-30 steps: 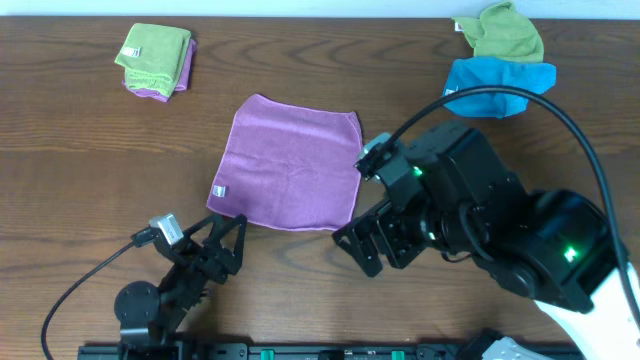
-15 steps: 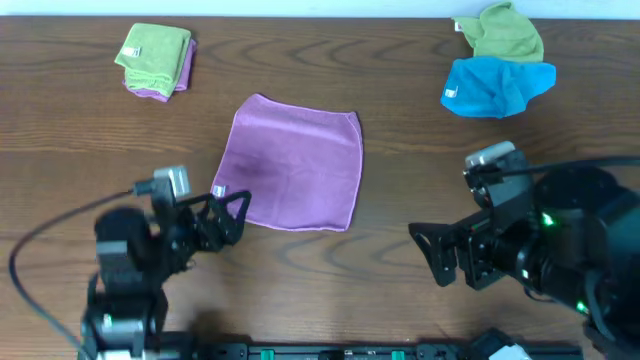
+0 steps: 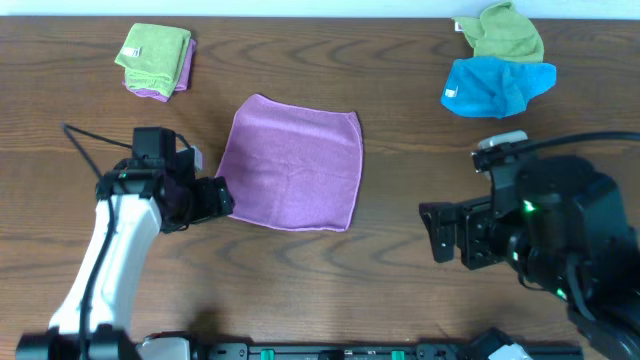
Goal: Fold the cloth
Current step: 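Move the left gripper to the cloth's left edge, right gripper to right edge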
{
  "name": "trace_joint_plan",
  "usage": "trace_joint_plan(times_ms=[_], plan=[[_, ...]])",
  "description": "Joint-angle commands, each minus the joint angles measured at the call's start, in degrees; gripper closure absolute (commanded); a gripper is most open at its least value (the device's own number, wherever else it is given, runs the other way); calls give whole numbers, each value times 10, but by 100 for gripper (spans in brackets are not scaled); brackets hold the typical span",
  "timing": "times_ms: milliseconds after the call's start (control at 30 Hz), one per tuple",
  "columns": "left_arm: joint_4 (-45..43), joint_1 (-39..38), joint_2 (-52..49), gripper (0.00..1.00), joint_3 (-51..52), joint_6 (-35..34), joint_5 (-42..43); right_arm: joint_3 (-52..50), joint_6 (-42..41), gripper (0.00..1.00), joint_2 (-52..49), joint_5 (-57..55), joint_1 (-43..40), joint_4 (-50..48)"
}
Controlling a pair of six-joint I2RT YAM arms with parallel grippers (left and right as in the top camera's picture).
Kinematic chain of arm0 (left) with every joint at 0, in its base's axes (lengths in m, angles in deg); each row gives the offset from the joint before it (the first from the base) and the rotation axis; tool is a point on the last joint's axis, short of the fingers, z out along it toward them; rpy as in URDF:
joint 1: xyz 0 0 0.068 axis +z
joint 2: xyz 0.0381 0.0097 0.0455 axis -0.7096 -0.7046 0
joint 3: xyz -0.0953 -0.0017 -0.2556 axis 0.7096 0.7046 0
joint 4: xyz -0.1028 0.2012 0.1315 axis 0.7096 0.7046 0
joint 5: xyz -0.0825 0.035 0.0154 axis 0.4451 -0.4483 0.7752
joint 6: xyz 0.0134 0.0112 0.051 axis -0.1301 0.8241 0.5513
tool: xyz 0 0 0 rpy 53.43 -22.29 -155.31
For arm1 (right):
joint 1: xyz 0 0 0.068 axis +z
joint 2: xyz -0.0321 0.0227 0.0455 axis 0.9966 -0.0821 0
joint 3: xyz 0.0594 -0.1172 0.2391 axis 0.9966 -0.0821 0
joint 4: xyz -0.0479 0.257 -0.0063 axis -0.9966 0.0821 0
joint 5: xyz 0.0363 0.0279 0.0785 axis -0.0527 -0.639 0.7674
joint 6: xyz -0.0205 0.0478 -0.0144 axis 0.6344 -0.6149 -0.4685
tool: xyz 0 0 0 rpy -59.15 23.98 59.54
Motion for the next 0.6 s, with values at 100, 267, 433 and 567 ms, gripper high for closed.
trace_joint_plan(times_ms=[100, 267, 433, 567], plan=[[-34, 3, -67, 14, -9, -3, -9, -58, -23, 1, -21, -24, -26, -11], [-73, 3, -106, 20, -9, -41, 32, -125, 11, 1, -21, 25, -98, -56], [-106, 3, -124, 30, -9, -87, 49, -150, 83, 1, -22, 84, -173, -75], [-94, 3, -131, 32, -8, -87, 45, -150, 116, 1, -22, 112, -211, -77]])
